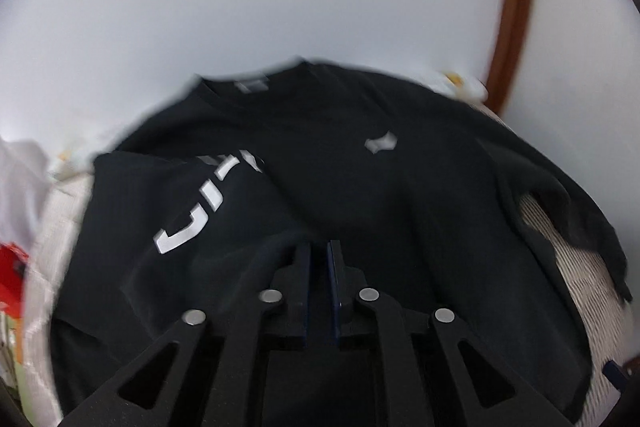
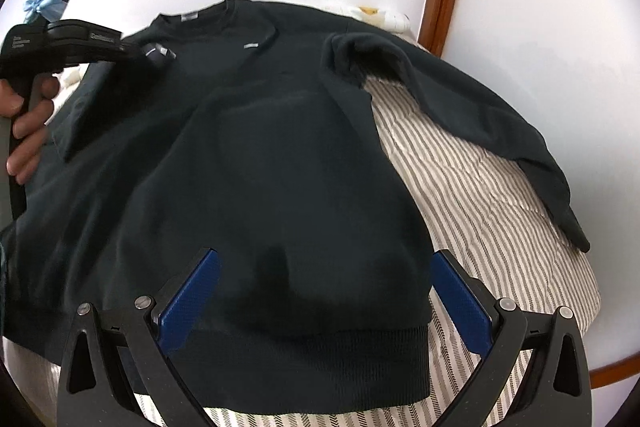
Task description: Fold small clothes
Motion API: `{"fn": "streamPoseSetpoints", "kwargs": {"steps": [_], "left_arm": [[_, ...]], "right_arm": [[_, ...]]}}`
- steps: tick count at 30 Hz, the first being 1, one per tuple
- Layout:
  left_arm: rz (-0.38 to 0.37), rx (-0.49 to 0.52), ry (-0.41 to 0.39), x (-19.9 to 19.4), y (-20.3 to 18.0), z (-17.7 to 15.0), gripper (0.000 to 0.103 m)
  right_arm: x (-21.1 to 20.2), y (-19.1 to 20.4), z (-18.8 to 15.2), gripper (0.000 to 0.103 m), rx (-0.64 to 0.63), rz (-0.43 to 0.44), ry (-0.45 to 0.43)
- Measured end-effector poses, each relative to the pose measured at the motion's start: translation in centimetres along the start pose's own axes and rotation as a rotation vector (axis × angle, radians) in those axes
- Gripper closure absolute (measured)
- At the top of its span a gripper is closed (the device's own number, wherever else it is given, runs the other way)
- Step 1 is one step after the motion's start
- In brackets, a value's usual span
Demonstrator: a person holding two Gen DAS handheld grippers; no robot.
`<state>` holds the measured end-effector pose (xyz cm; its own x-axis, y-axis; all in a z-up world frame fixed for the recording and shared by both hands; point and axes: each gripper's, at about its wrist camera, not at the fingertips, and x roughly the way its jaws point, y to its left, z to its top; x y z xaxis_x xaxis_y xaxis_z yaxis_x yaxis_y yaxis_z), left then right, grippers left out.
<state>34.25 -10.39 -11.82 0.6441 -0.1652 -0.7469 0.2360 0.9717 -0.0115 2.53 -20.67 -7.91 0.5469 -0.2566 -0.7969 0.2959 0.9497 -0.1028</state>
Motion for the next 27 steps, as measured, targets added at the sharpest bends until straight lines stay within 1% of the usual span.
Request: {"fn": "streamPoseSetpoints", "kwargs": {"steps": [1,2,3,4,6,8,10,12,13,14,15,16,17,19,20,21,23,27], "left_arm": [[-0.012,0.002,0.012,0.0,-0.3,-0.4,0.068],[-0.012,-0.003,0.011,-0.4,-0.4,-0.9,0.059],[-0.012,-0.008,-0.003,-0.9,-0.3,-1.3,0.043],[-0.016,-0.013,-0.020,-1.6,-0.2,-1.6,0.037],[-0.035,-0.018,-0.042,-3.6,0.7,-2.3,0.037],[-0.052,-0.055,-0.061,-5.6,2.8,-3.0,0.037],[-0.036,-0.096,-0.074,-7.1,5.2,-3.6,0.037],[0.024,-0.136,-0.088,-8.5,8.4,-4.4,0.036],[0.064,-0.152,-0.094,-9.0,9.9,-4.9,0.033],[0.126,-0.177,-0.098,-9.4,12.0,-5.7,0.032],[0.165,-0.197,-0.093,-9.4,13.4,-6.3,0.032],[0.194,-0.217,-0.083,-9.3,14.8,-6.7,0.032],[0.228,-0.251,-0.056,-9.0,17.0,-7.4,0.032],[0.292,-0.307,-0.012,-7.9,20.1,-8.2,0.032],[0.312,-0.326,0.007,-7.1,21.8,-7.9,0.032],[0.331,-0.350,0.025,-6.5,23.2,-8.3,0.032],[0.343,-0.388,0.055,-5.4,25.2,-8.9,0.032],[0.322,-0.413,0.085,-2.6,27.5,-9.5,0.032]], "right_arm": [[0.1,0.1,0.1,0.000,-0.003,-0.005,0.005],[0.2,0.2,0.2,0.000,-0.007,-0.009,0.007],[0.0,0.3,0.2,0.000,-0.011,-0.009,0.005],[-0.2,0.6,0.6,0.000,-0.015,-0.001,-0.006],[-0.8,1.0,1.0,0.000,-0.021,0.014,-0.027],[-1.4,2.2,2.1,0.000,-0.041,0.033,-0.054],[-2.0,3.3,2.8,0.000,-0.066,0.055,-0.072],[-2.3,5.3,4.1,0.000,-0.103,0.089,-0.096],[-2.4,6.7,5.0,0.000,-0.123,0.113,-0.113],[-2.3,7.6,5.6,0.000,-0.134,0.132,-0.116],[-2.2,8.7,6.2,0.000,-0.148,0.160,-0.115],[-1.9,9.9,6.9,0.000,-0.163,0.203,-0.111],[-1.4,11.5,7.7,0.001,-0.178,0.244,-0.103],[-0.6,14.0,8.8,0.001,-0.200,0.314,-0.086],[0.2,16.0,9.5,0.002,-0.218,0.348,-0.058],[0.8,17.4,10.1,0.002,-0.236,0.364,-0.043],[1.7,20.6,10.8,0.002,-0.295,0.385,-0.033],[3.2,25.9,11.3,0.002,-0.392,0.415,-0.030]]}}
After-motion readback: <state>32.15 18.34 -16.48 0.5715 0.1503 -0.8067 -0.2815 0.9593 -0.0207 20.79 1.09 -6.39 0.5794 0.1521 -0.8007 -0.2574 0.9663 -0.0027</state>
